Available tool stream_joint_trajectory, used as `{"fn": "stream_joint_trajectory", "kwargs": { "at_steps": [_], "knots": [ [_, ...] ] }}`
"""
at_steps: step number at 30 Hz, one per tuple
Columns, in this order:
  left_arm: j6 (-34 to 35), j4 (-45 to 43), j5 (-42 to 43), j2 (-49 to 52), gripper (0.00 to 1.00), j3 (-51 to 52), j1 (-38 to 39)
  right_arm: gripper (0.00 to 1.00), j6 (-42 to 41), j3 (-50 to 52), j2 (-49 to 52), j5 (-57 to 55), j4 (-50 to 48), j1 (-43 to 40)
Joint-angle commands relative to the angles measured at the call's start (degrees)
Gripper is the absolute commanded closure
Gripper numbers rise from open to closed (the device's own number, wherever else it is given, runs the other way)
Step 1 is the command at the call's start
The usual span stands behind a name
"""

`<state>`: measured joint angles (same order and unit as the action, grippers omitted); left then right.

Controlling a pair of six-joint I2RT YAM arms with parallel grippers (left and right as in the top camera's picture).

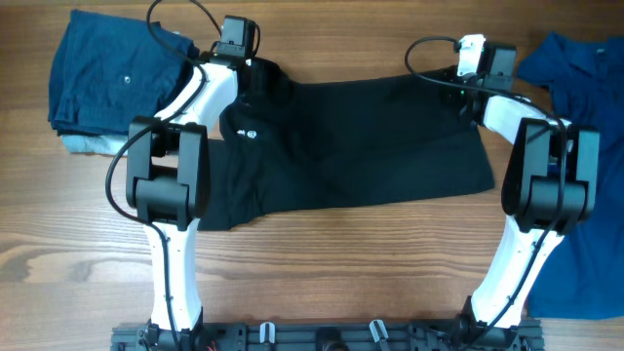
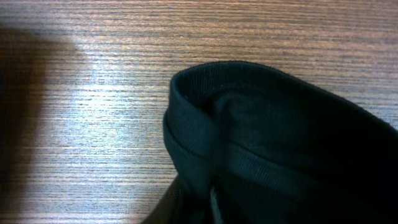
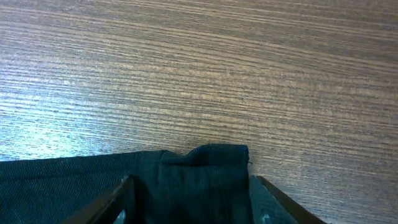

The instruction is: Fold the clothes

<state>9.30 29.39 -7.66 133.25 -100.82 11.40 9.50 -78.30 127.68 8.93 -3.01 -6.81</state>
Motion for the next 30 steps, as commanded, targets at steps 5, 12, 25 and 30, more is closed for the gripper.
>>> {"fn": "stream_joint_trajectory", "kwargs": {
  "at_steps": [5,12,25,30],
  "knots": [
    [0.04,-0.20,-0.74,-2.27,0.96,0.39,-0.39,0.95,-0.96,1.68,-0.07,0.15,4.46,0.07],
    [-3.10,-0.63,0.17,-4.98,0.96,0.20,-0.39,0.96,-0.96,1.68,-5.25,0.15,4.85,0.04],
    [-3.06,12.26,2.91,-16.22,0.96,0.20,-0.35,0.96,-0.42,1.68,-22.71,0.15,17.99,0.04],
    [-0.81,25.79,10.25,-21.86,0.96,0.20,-0.22,0.96,-0.35,1.68,-26.77,0.13,33.16,-0.72]
  ]
}}
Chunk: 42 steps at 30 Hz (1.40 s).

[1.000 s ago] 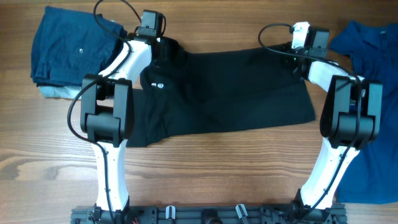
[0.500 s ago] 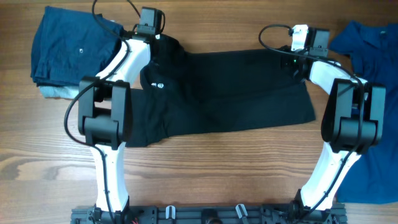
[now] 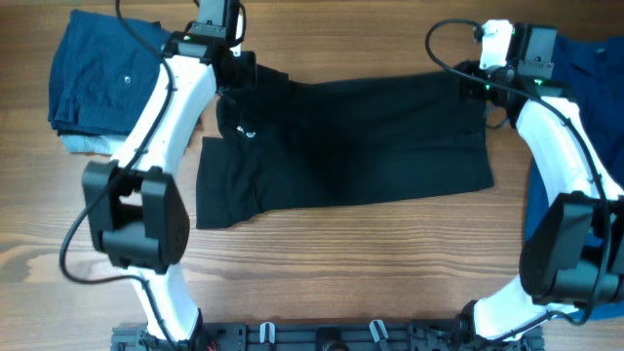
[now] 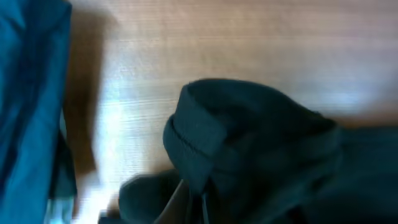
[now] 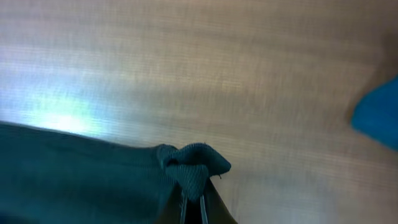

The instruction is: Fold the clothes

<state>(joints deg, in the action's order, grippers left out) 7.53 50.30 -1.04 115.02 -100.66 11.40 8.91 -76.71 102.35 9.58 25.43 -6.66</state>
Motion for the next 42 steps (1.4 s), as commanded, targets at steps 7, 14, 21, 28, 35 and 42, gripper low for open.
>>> {"fn": "stream_joint_trajectory", "kwargs": {
  "at_steps": [7,14,21,28,35,42],
  "knots": [
    [6.43,20.02,3.58,-4.00,0.96,2.36,-0.22,0.96,1.36,0.33,-1.25,-4.28,20.39,-4.15],
    [9.49,22.45,3.56,-3.91,0.96,12.48,-0.22,0.96,-3.10,4.22,1.03,-6.60,21.42,-7.08],
    [9.46,21.94,2.47,-3.78,0.92,15.72,-0.33,0.96,-4.20,9.73,4.57,-6.84,17.53,-7.08],
    [9.46,22.38,2.51,-3.48,0.95,18.23,-0.33,0.75,-6.51,8.87,4.59,-7.02,21.03,-7.08],
    [9.51,26.71,3.02,-8.22,0.77,4.17,-0.42,0.30,-5.90,-17.33,4.37,4.28,40.61,-6.64],
    [9.66,16.92,9.51,-7.85,0.82,4.48,-0.28,0.82,-5.99,-17.55,4.07,16.02,44.15,4.52]
  ]
}}
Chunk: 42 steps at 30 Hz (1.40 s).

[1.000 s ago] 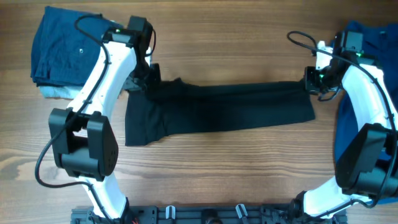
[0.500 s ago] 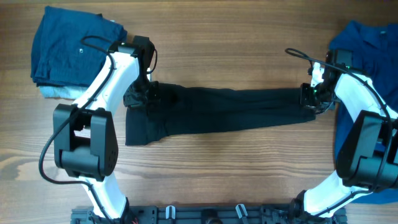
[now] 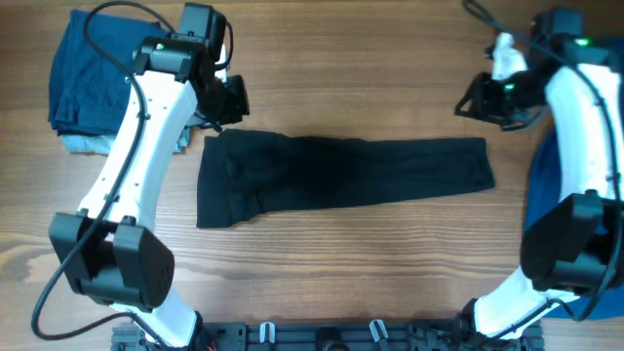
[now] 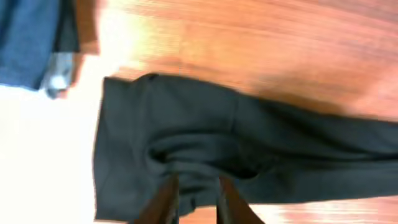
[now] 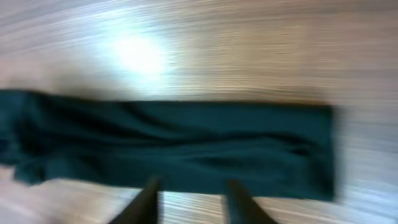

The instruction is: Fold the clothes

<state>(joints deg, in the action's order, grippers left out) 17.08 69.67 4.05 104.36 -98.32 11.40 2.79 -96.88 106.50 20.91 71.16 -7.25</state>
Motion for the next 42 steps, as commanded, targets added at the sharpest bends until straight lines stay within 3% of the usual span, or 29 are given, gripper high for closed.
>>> {"fn": "stream_joint_trajectory", "kwargs": {
  "at_steps": [1,6,9,12,22,26,30,35,42],
  "knots": [
    [0.13,-5.27,5.68,4.70,0.82,3.87,-0.28,0.88,0.02,4.81,-0.09,4.68,-4.13,8.37],
    [0.07,-11.23,7.72,14.51,0.89,6.62,-0.28,0.91,-4.85,20.22,0.02,1.07,-22.71,18.82],
    [0.07,-11.45,7.69,18.32,0.89,6.62,-0.28,0.92,-4.92,28.59,0.02,0.98,-32.04,20.33],
    [0.07,-11.45,7.69,20.17,0.91,6.62,-0.28,0.92,-4.76,32.54,0.02,0.94,-35.08,20.31],
    [-0.13,-11.72,7.67,20.39,0.91,6.62,-0.28,0.96,-7.41,33.57,-0.09,0.76,-24.24,20.31],
    [-0.11,-11.65,7.67,20.39,0.92,6.62,-0.28,0.96,-7.50,26.12,-5.31,0.72,-23.74,20.28],
    [-0.09,-11.67,7.69,20.39,0.91,6.62,-0.28,0.93,-8.94,25.40,-4.44,-5.16,-25.42,20.33],
    [-0.11,-11.63,7.69,20.39,0.91,6.62,-0.28,0.91,-8.94,31.01,3.21,-5.68,-36.13,20.37],
    [-0.11,-11.65,7.69,20.39,0.91,6.62,-0.28,0.96,-9.94,32.13,3.39,-6.14,-21.81,20.37]
  ]
}}
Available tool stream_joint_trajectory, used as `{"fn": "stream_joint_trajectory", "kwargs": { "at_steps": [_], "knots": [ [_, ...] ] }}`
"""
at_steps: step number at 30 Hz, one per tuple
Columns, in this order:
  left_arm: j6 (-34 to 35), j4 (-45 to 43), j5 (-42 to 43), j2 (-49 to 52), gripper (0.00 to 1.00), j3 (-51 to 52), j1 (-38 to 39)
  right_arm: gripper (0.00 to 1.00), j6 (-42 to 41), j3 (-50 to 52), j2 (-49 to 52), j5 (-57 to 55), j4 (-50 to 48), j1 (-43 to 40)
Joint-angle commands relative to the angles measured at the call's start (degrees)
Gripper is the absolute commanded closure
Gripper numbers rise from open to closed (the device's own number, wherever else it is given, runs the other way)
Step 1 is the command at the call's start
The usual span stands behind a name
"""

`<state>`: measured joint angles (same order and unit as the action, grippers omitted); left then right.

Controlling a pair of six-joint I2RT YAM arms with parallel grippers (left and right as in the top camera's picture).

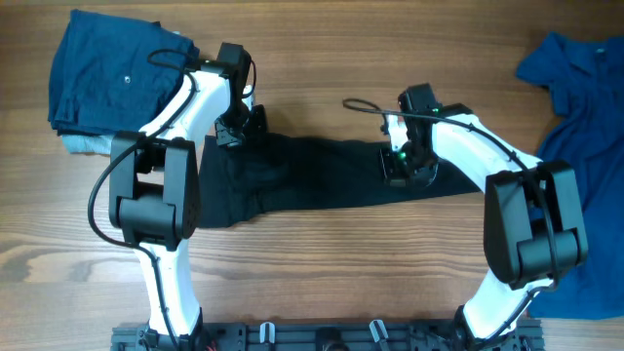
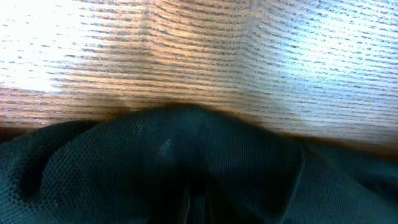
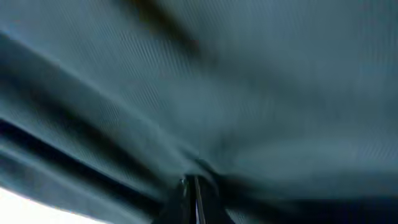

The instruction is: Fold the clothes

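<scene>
A black garment [image 1: 312, 175] lies across the middle of the table as a narrow strip. My left gripper [image 1: 240, 125] is down at its far left corner, shut on a bunched fold of the black cloth [image 2: 186, 149], with wood showing just beyond. My right gripper [image 1: 404, 166] is down on the strip right of its middle. Its fingers are pinched together in the cloth [image 3: 261, 93], which fills the right wrist view. The strip's right end is partly hidden under the right arm.
A folded stack of dark blue clothes [image 1: 107, 68] sits at the far left corner with a pale piece [image 1: 83, 144] under it. A loose blue shirt [image 1: 585, 117] lies along the right edge. Bare wood [image 1: 322, 263] runs in front of the strip.
Both grippers were open and lifted clear of the strip. Now both are down on it and shut on cloth, the left at the far left corner, the right inward of the strip's right end.
The garment first lay spread wide, with my grippers at its two far corners, the right still open. Then both were shut on those corners and lifted them. Then the garment lay as a narrow strip with both grippers open above. Now both grip it again.
</scene>
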<state>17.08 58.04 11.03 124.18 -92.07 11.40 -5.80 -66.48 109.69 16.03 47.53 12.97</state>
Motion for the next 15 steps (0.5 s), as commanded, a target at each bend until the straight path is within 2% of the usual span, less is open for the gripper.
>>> {"fn": "stream_joint_trajectory", "kwargs": {
  "at_steps": [1,6,9,12,15],
  "knots": [
    [-0.11,-0.02,0.70,0.57,0.91,0.37,-0.28,0.96,-1.97,2.64,0.20,-1.27,1.68,0.15],
    [-0.11,-0.24,0.68,0.57,0.90,0.37,-0.28,0.94,-6.58,9.86,0.26,-4.50,-3.19,0.15],
    [-0.13,-0.22,0.68,0.57,0.90,0.37,-0.28,0.96,-6.82,9.99,-1.05,-4.98,-0.22,0.13],
    [-0.11,-0.24,0.46,0.57,0.90,0.37,-0.28,0.96,-9.14,6.91,-6.40,-12.04,3.80,-0.04],
    [-0.11,-0.24,-0.17,0.57,0.90,0.37,-0.28,0.95,-15.37,6.93,-10.27,-24.76,8.04,-1.42]
  ]
}}
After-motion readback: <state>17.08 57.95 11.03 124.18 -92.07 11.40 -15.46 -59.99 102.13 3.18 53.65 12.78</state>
